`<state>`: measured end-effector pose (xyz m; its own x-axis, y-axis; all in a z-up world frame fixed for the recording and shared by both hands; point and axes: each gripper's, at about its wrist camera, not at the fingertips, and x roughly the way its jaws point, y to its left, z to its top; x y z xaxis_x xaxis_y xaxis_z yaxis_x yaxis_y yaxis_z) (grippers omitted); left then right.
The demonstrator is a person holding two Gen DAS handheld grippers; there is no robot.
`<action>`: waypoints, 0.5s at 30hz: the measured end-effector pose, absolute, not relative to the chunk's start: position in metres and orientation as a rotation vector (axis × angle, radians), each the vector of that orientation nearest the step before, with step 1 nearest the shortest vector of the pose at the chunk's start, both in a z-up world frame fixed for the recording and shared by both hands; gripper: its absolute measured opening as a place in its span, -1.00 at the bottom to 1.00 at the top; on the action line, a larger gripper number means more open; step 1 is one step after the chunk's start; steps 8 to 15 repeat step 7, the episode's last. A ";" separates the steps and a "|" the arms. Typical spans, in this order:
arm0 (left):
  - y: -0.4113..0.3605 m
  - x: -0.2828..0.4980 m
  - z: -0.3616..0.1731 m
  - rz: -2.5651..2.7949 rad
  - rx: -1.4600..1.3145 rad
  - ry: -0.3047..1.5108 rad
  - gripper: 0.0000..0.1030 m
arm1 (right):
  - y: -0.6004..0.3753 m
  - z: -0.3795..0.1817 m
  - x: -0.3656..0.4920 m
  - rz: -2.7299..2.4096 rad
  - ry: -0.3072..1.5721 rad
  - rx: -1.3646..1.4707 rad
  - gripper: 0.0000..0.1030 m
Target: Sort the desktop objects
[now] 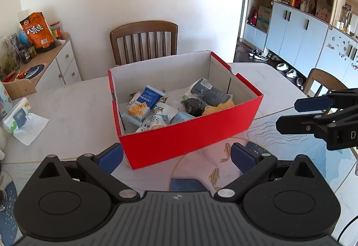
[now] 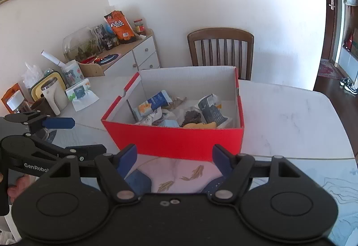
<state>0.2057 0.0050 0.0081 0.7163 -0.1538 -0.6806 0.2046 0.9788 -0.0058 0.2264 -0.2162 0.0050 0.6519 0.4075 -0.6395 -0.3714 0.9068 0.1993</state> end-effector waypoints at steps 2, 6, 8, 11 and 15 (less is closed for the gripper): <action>0.005 0.206 0.007 -0.197 0.070 0.747 0.99 | -0.216 0.004 0.226 0.441 0.742 0.054 0.44; 0.007 0.205 0.007 -0.202 0.057 0.749 0.99 | -0.217 0.001 0.225 0.437 0.750 0.058 0.44; 0.007 0.206 0.007 -0.209 0.053 0.751 0.99 | -0.217 0.001 0.225 0.436 0.752 0.059 0.44; 0.007 0.206 0.007 -0.209 0.053 0.751 0.99 | -0.217 0.001 0.225 0.436 0.752 0.059 0.44; 0.007 0.206 0.007 -0.209 0.053 0.751 0.99 | -0.217 0.001 0.225 0.436 0.752 0.059 0.44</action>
